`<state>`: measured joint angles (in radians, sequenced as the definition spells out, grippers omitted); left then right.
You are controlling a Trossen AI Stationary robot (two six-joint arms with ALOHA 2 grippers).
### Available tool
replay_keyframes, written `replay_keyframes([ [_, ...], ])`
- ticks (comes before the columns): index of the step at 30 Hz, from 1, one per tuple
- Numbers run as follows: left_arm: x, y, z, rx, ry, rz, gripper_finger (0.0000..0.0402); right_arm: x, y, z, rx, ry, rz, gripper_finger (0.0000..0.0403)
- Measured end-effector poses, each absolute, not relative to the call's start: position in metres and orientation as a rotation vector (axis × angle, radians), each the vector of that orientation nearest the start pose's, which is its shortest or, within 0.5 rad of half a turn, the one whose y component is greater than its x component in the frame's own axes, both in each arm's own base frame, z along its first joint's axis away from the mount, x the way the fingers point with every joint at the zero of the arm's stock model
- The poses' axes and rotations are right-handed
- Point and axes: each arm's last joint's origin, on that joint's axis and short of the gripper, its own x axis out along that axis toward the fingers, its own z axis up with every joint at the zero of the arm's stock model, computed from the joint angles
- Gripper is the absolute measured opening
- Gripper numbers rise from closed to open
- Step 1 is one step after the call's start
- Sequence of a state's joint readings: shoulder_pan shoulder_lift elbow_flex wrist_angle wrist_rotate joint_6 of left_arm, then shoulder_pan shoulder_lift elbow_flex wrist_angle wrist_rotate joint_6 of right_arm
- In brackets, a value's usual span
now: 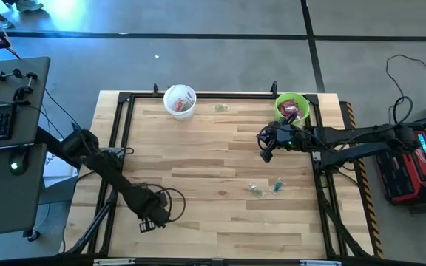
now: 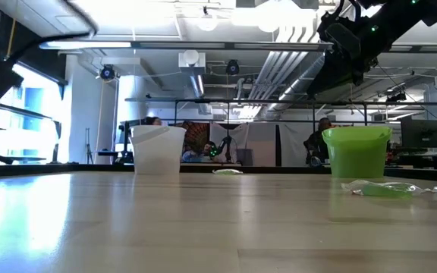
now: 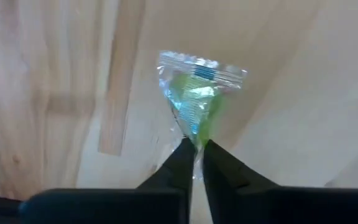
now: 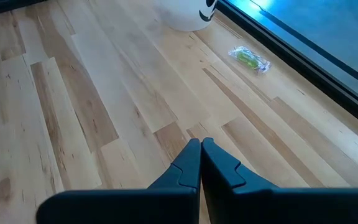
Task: Sort candy by brand, put in halloween buckets
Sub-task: Put the green gummy into the white bucket
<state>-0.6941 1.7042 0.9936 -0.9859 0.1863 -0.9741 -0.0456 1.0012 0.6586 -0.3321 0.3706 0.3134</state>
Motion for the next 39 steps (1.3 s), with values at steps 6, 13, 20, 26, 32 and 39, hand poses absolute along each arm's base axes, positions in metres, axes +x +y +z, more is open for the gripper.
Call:
replay_keyframes([
  [6, 0.212, -0.153, 0.189, -0.383, 1.623, 0.176, 0.0004, 0.202, -0.020, 0.241, 0.188, 0.600, -0.501, 0.0000],
  [13, 0.235, -0.097, 0.224, -0.580, 1.351, 0.254, 0.0001, 0.202, -0.020, 0.241, 0.190, 0.598, -0.501, 0.0000],
  [20, 0.257, -0.016, 0.250, -0.685, 1.019, 0.364, 0.0000, 0.202, -0.020, 0.242, 0.209, 0.587, -0.506, 0.0000],
  [26, 0.263, 0.060, 0.272, -0.670, 0.833, 0.587, 0.0000, 0.202, -0.020, 0.241, 0.232, 0.581, -0.514, 0.0000],
  [32, 0.255, 0.127, 0.284, -0.670, 0.762, 0.775, 0.0000, 0.203, -0.020, 0.242, 0.242, 0.577, -0.516, 0.0000],
  [39, 0.252, 0.178, 0.274, -0.627, 0.803, 0.897, 0.0000, 0.203, -0.020, 0.242, 0.243, 0.576, -0.517, 0.0000],
])
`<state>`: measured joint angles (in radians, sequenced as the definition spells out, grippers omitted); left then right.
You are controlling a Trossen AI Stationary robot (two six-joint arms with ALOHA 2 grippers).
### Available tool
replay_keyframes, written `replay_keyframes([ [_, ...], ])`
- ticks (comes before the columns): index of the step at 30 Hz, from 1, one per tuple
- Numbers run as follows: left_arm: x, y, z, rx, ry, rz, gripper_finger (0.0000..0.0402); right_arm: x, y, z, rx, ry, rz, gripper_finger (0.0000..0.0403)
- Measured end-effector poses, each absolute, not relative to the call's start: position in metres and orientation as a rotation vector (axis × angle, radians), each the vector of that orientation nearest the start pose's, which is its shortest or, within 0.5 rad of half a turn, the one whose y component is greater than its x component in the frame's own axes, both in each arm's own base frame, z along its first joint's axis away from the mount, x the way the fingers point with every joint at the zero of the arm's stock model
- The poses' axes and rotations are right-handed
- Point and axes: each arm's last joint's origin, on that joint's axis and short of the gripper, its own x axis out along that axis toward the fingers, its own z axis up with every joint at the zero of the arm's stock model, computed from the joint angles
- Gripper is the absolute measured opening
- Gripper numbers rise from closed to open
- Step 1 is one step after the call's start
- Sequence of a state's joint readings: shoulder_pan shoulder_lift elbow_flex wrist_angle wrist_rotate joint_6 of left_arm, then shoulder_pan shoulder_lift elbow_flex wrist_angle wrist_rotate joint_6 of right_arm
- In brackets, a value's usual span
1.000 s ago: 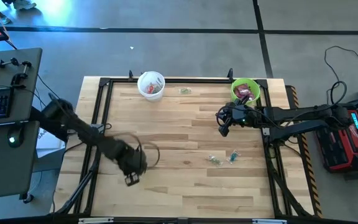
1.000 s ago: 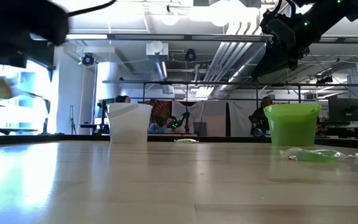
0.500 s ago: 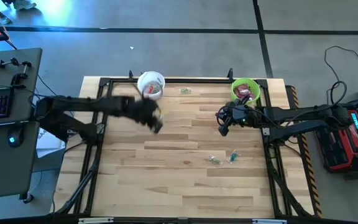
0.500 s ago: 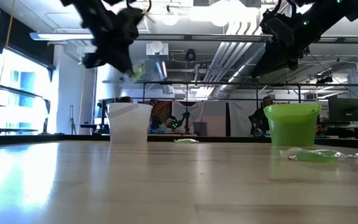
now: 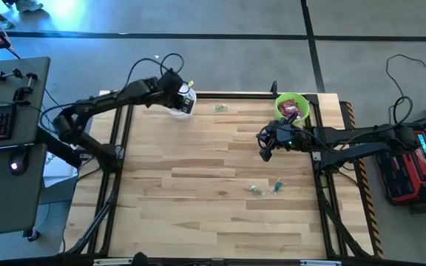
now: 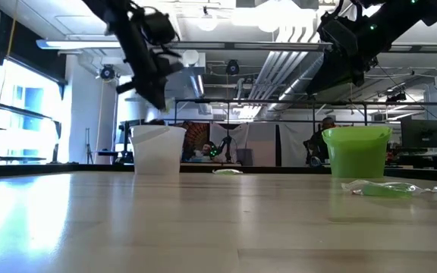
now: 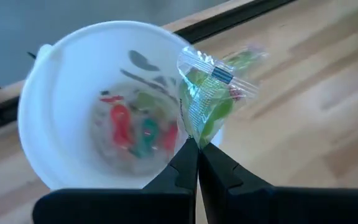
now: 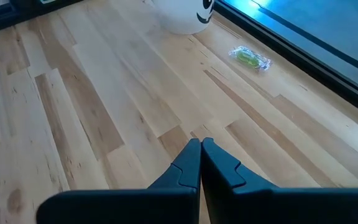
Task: Sort candy by brand, put in halloween buckets
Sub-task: Put the green gummy into the white bucket
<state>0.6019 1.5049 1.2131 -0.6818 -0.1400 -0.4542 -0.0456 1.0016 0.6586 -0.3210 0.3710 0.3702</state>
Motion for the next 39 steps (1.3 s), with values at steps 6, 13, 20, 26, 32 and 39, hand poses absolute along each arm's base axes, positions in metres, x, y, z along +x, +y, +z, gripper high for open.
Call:
replay_keyframes([
  [6, 0.259, 0.201, 0.246, -0.608, 0.914, 0.911, 0.0001, 0.203, -0.020, 0.242, 0.264, 0.570, -0.523, 0.0000],
  [13, 0.262, 0.206, 0.236, -0.569, 0.968, 0.883, 0.0033, 0.203, -0.020, 0.242, 0.282, 0.566, -0.529, 0.0000],
  [20, 0.267, 0.196, 0.243, -0.527, 0.953, 0.848, 0.0101, 0.199, -0.022, 0.237, 0.397, 0.622, -0.499, 0.0014],
  [26, 0.283, 0.164, 0.268, -0.447, 0.799, 0.747, 0.0141, 0.197, -0.013, 0.232, 0.500, 0.724, -0.353, 0.0083],
  [32, 0.301, 0.122, 0.279, -0.366, 0.708, 0.629, 0.0147, 0.196, 0.011, 0.221, 0.543, 0.872, -0.236, 0.0162],
  [39, 0.313, 0.080, 0.268, -0.388, 0.676, 0.525, 0.0147, 0.205, 0.045, 0.197, 0.489, 1.002, -0.223, 0.0194],
])
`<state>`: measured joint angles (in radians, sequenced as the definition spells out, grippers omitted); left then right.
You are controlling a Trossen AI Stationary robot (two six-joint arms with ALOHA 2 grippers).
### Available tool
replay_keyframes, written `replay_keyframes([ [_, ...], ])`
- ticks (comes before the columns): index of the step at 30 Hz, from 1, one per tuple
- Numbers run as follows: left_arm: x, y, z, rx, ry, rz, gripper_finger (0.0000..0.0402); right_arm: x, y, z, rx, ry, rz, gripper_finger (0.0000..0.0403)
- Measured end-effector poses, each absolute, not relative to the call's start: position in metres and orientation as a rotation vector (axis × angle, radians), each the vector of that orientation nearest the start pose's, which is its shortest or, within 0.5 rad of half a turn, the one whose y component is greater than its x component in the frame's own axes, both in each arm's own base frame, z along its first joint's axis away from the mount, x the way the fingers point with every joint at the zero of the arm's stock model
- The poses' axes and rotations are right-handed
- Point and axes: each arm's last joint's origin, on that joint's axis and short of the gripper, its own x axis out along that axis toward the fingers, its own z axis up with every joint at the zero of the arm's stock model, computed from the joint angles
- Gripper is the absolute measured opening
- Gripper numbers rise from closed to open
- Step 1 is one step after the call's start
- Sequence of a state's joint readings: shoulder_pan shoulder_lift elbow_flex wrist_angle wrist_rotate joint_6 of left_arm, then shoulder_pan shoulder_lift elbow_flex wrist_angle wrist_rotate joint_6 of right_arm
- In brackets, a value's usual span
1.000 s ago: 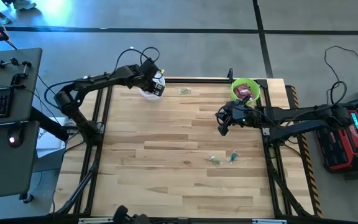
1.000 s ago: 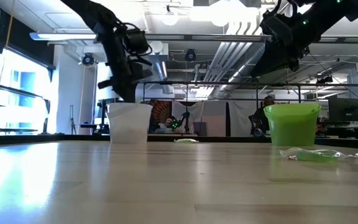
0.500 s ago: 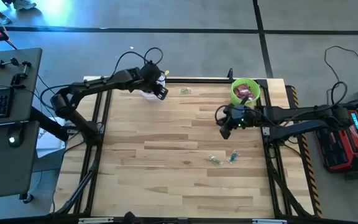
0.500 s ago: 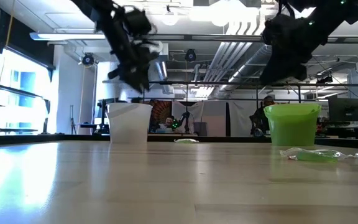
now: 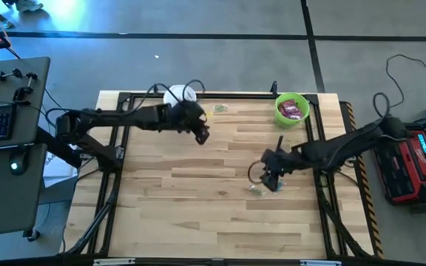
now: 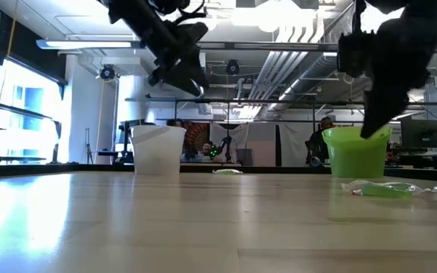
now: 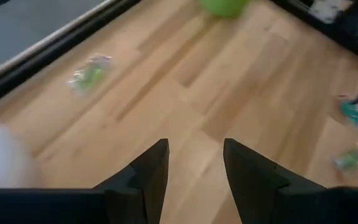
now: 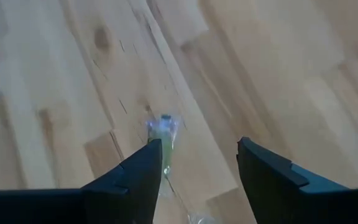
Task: Sort candy by brand, put in halloween buckets
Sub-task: Put the green gummy into the white bucket
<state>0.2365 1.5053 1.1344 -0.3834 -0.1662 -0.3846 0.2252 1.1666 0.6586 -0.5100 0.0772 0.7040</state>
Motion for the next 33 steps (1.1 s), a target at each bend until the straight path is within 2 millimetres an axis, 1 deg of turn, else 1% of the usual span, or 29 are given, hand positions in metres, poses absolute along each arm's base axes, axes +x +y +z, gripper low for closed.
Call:
replay_keyframes([
  [5, 0.318, 0.053, 0.260, -0.373, 0.647, 0.422, 0.0146, 0.207, 0.065, 0.182, 0.528, 1.057, -0.284, 0.0195],
  [9, 0.318, 0.036, 0.259, -0.394, 0.615, 0.345, 0.0137, 0.206, 0.076, 0.175, 0.657, 1.082, -0.368, 0.0195],
  [14, 0.309, 0.019, 0.249, -0.416, 0.630, 0.307, 0.0122, 0.198, 0.081, 0.169, 0.861, 1.116, -0.571, 0.0195],
  [17, 0.302, 0.009, 0.244, -0.430, 0.625, 0.281, 0.0115, 0.196, 0.088, 0.170, 0.934, 1.093, -0.606, 0.0195],
  [20, 0.295, 0.001, 0.241, -0.427, 0.587, 0.244, 0.0110, 0.202, 0.097, 0.178, 0.878, 1.002, -0.529, 0.0195],
  [22, 0.290, -0.003, 0.240, -0.426, 0.571, 0.226, 0.0108, 0.204, 0.102, 0.182, 0.797, 0.967, -0.474, 0.0195],
  [24, 0.286, -0.005, 0.239, -0.425, 0.557, 0.213, 0.0106, 0.204, 0.105, 0.181, 0.683, 0.968, -0.436, 0.0195],
  [28, 0.280, -0.009, 0.239, -0.420, 0.559, 0.201, 0.0106, 0.207, 0.113, 0.171, 0.476, 1.003, -0.363, 0.0195],
  [31, 0.276, -0.011, 0.241, -0.417, 0.562, 0.169, 0.0106, 0.212, 0.119, 0.158, 0.392, 1.036, -0.325, 0.0195],
  [33, 0.275, -0.013, 0.244, -0.421, 0.558, 0.135, 0.0106, 0.217, 0.123, 0.149, 0.376, 1.041, -0.306, 0.0195],
])
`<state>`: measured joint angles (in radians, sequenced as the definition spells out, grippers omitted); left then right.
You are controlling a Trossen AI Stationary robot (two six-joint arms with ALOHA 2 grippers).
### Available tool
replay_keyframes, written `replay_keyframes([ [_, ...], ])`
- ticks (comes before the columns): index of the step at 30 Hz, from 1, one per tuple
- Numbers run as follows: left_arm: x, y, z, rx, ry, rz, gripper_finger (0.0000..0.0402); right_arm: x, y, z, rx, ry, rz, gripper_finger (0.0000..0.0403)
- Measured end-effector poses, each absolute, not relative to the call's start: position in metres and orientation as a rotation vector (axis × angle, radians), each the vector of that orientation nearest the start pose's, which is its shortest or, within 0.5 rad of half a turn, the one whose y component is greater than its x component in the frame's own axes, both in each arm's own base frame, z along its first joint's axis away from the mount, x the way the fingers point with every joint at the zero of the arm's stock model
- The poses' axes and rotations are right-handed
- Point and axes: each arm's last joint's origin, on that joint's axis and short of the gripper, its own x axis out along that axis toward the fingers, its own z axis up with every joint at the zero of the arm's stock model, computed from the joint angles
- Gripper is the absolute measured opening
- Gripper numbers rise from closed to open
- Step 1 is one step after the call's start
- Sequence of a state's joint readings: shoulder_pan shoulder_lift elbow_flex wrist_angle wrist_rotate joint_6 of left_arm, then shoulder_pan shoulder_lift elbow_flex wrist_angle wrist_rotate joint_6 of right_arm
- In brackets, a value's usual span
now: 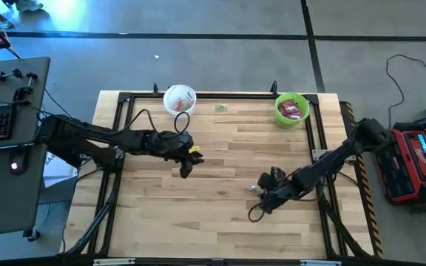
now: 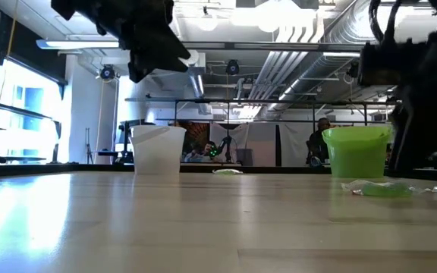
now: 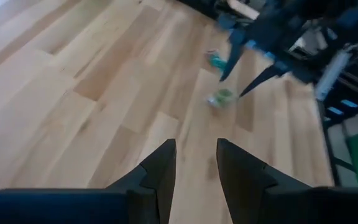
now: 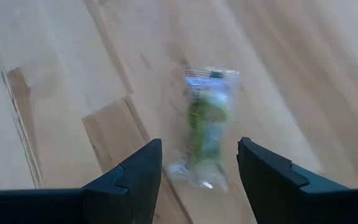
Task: Sort candy by brand, put in halloween buckets
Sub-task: Put the green gummy into the white bucket
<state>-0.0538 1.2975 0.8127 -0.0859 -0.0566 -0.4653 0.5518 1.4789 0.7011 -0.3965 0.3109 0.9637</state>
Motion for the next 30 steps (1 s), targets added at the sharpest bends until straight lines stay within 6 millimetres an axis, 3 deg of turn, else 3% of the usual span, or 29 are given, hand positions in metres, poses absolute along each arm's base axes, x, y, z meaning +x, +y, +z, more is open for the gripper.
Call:
replay_keyframes([
  [7, 0.271, -0.016, 0.250, -0.428, 0.545, 0.100, 0.0106, 0.228, 0.133, 0.120, 0.412, 1.059, -0.351, 0.0179],
  [13, 0.270, -0.017, 0.249, -0.624, 0.560, 0.124, 0.0106, 0.233, 0.134, 0.118, 0.479, 1.018, -0.392, 0.0087],
  [16, 0.271, -0.017, 0.249, -0.771, 0.569, 0.127, 0.0106, 0.239, 0.135, 0.124, 0.500, 1.005, -0.384, 0.0028],
  [18, 0.271, -0.017, 0.250, -0.839, 0.572, 0.109, 0.0106, 0.246, 0.135, 0.131, 0.508, 0.984, -0.376, 0.0011],
  [24, 0.280, -0.020, 0.243, -0.977, 0.606, 0.069, 0.0116, 0.275, 0.133, 0.160, 0.505, 0.854, -0.374, 0.0024],
  [30, 0.298, -0.023, 0.228, -1.059, 0.618, 0.012, 0.0164, 0.305, 0.125, 0.198, 0.450, 0.704, -0.381, 0.0007],
])
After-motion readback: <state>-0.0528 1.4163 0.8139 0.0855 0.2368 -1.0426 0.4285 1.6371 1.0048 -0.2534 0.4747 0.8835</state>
